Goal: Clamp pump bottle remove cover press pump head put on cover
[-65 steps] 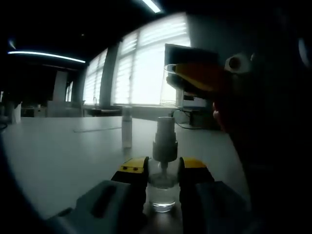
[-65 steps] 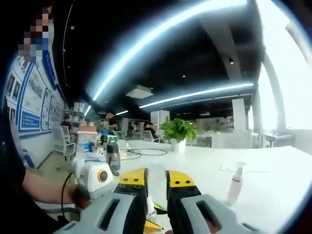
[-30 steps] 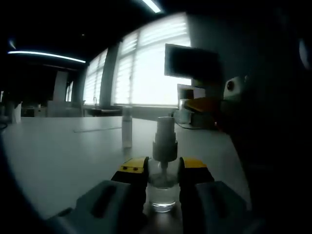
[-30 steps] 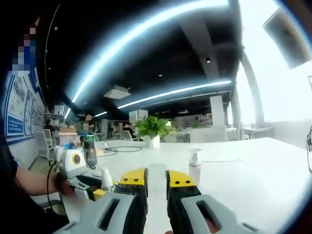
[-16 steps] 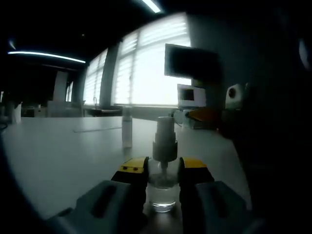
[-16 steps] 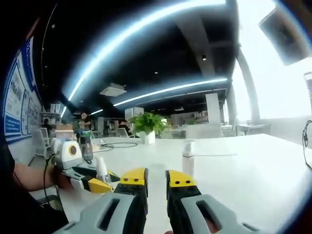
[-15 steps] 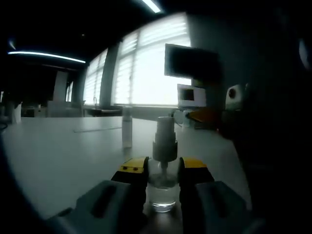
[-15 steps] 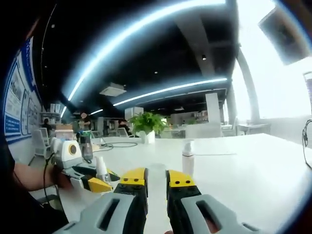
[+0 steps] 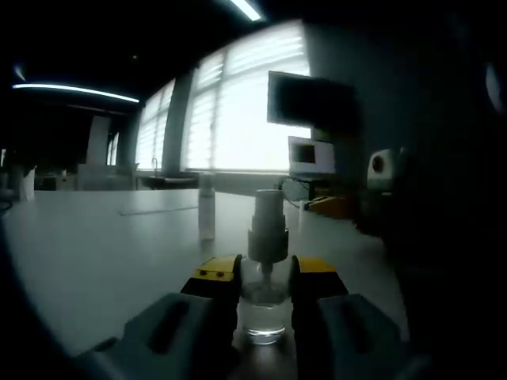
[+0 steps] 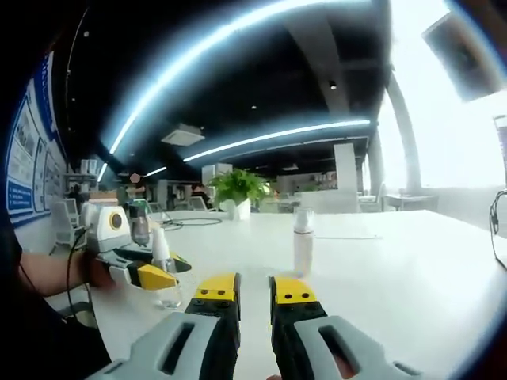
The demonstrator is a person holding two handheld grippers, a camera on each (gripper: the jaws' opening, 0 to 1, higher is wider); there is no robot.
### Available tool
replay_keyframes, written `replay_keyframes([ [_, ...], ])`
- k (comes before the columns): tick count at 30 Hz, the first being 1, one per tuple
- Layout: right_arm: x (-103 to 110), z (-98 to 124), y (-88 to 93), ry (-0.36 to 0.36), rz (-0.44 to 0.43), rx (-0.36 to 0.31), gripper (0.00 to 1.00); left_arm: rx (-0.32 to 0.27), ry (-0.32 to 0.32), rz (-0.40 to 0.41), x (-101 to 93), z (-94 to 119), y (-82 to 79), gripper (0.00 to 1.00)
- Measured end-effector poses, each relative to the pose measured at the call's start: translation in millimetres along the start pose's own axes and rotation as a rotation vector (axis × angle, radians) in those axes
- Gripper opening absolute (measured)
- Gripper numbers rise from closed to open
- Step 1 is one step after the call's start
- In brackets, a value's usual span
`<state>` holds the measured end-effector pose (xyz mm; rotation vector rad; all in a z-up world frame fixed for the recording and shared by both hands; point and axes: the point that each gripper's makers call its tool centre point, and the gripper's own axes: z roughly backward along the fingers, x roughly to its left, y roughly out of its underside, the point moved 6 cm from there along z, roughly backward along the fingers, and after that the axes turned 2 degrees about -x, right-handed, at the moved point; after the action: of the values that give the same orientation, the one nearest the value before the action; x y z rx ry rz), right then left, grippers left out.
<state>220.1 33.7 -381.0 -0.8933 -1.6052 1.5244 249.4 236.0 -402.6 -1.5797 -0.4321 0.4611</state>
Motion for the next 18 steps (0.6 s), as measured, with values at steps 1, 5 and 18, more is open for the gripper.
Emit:
replay_keyframes([
  [1,0,1,3.3,-0.004,0.007,0.011,0.10,0.000,0.000,0.000,-0.3,0,-0.1,0.16],
  [5,-4,2,11.1,-0.006,0.006,0.030,0.10,0.000,0.000,-0.002,-1.5,0,-0.1,0.16],
  [18,-5,3,23.1,-0.019,-0.006,0.065,0.10,0.001,0.000,-0.002,-0.8,-1,0.0,0.16],
])
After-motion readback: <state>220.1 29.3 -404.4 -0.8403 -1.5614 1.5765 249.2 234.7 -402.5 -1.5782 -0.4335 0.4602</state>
